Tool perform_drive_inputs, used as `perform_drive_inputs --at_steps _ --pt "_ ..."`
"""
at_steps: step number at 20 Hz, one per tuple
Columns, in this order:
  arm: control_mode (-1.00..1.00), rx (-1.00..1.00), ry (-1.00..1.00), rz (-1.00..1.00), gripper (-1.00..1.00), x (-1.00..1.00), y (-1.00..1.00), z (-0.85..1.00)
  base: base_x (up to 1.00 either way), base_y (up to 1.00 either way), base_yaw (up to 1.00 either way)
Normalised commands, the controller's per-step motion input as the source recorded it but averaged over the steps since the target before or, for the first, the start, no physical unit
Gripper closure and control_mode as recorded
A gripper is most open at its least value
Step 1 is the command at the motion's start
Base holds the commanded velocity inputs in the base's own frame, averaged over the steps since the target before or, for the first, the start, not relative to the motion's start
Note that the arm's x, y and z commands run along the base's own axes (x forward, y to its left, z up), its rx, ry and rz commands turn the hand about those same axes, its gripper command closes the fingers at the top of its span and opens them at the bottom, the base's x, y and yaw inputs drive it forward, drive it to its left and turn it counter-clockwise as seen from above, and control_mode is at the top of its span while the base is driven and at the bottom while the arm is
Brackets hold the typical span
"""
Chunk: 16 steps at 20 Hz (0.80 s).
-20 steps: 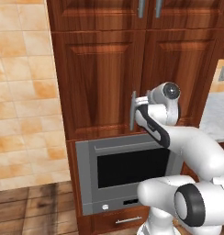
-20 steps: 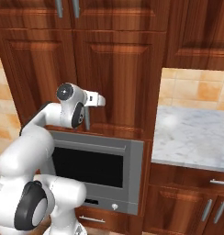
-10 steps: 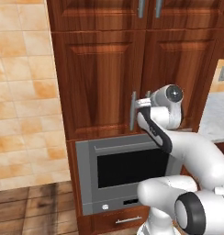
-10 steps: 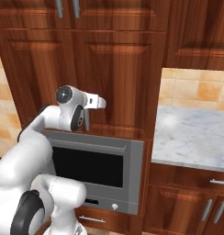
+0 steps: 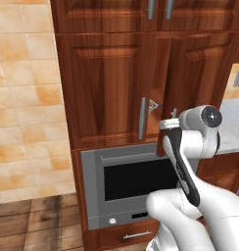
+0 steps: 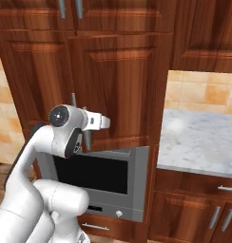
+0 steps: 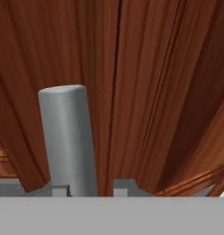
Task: Open the cabinet and setup a tea strainer by placing it in the bowl upright.
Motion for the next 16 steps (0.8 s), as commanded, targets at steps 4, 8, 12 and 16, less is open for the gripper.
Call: perform_drive_inputs --at_steps 4,8,12,16 --pt "-1.00 0.01 0.02 0.00 1.00 -1.00 -0.85 0.00 0.00 0.00 0.00" --pt "-1.00 0.03 0.03 0.00 1.00 -1.00 -0.97 0.00 0.00 0.00 0.00" --pt "-1.00 0.06 0.08 0.00 1.00 -0.99 -1.00 0.00 0.00 0.00 0.00" --pt "-1.00 0.06 0.13 0.00 1.00 -0.72 -0.99 0.00 0.00 0.00 0.00"
